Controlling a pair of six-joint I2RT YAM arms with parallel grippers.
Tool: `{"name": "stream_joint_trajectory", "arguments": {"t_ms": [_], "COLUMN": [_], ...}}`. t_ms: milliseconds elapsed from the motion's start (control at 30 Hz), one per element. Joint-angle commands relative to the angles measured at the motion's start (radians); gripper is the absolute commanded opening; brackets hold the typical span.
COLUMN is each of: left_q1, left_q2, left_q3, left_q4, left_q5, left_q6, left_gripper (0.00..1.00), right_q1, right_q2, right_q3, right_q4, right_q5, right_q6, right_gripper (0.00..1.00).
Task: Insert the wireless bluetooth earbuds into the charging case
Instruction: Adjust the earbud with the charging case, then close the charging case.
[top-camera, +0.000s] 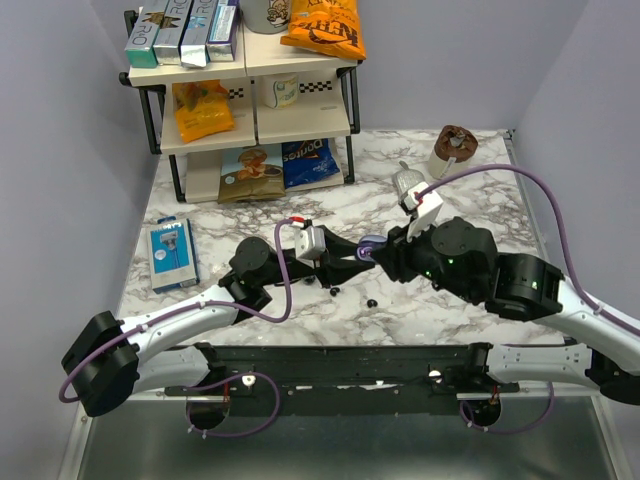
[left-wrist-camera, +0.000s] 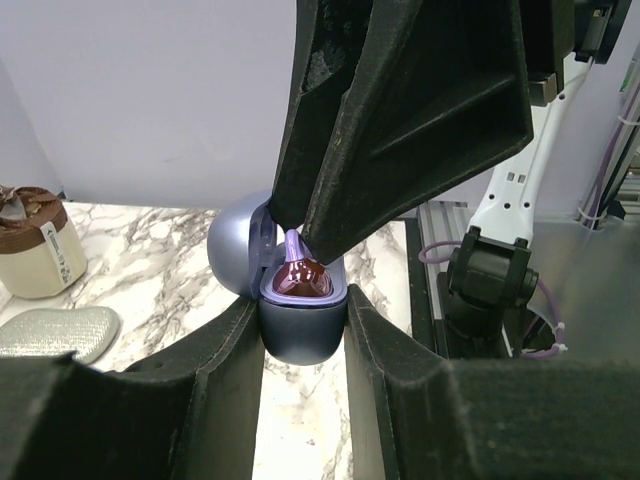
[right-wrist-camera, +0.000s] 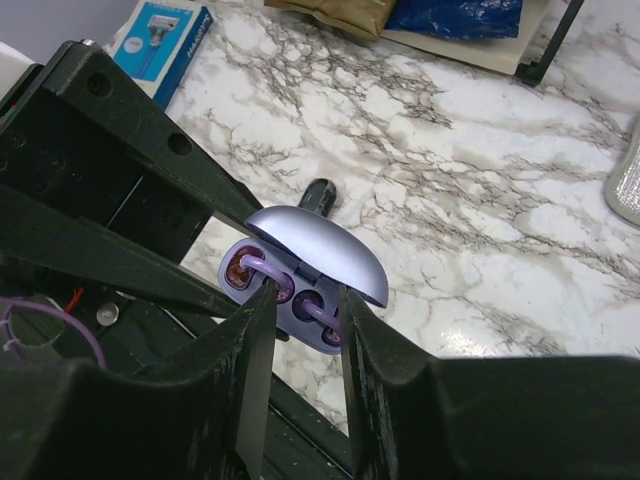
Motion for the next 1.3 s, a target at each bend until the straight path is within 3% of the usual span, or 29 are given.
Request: {"name": "stream_joint_trajectory", "arguments": {"t_ms": [0,233,500,667,800,1267], "left_q1": [-0.024,-0.024,-0.024,-0.024,-0.025,-0.027], "left_q2": [-0.011,0.000,-0.005,-0.009,-0.003,-0.025], "left_q3": [0.018,0.024,0.019,-0.001,-0.019,-0.021], "left_q4": [0.019,0.026,0.029,-0.012,0.017,0.023], "left_q5": [0.079,0.124,0.122,0.101,0.109,0.069], "left_q6": [-0.001,-0.027,-0.039,-0.024,-0.044,-0.002], "left_gripper": [0.00,0.00,0.00,0.00,0.00,0.00], "right_q1": [-0.010,-0.010,-0.010,-0.010,-0.011,-0.017], "right_q2": [-0.045,-0.031,-0.103,-0.188,-0.076,0.062], "right_q3": [-0.001,0.022,-0.002,0.006,0.080,0.079], "right_q4": [0.084,0.058,0.115,0.154,0.016,-0.057], "right_q5": [-0.004,-0.083,-0.100,-0.001,0.163,0.059], "right_q6": [-0.027,-0.041,-0.054,-0.096,-0.093,-0.062], "right_gripper": [0.38,0.46,0.45,0.45,0.46,0.45]}}
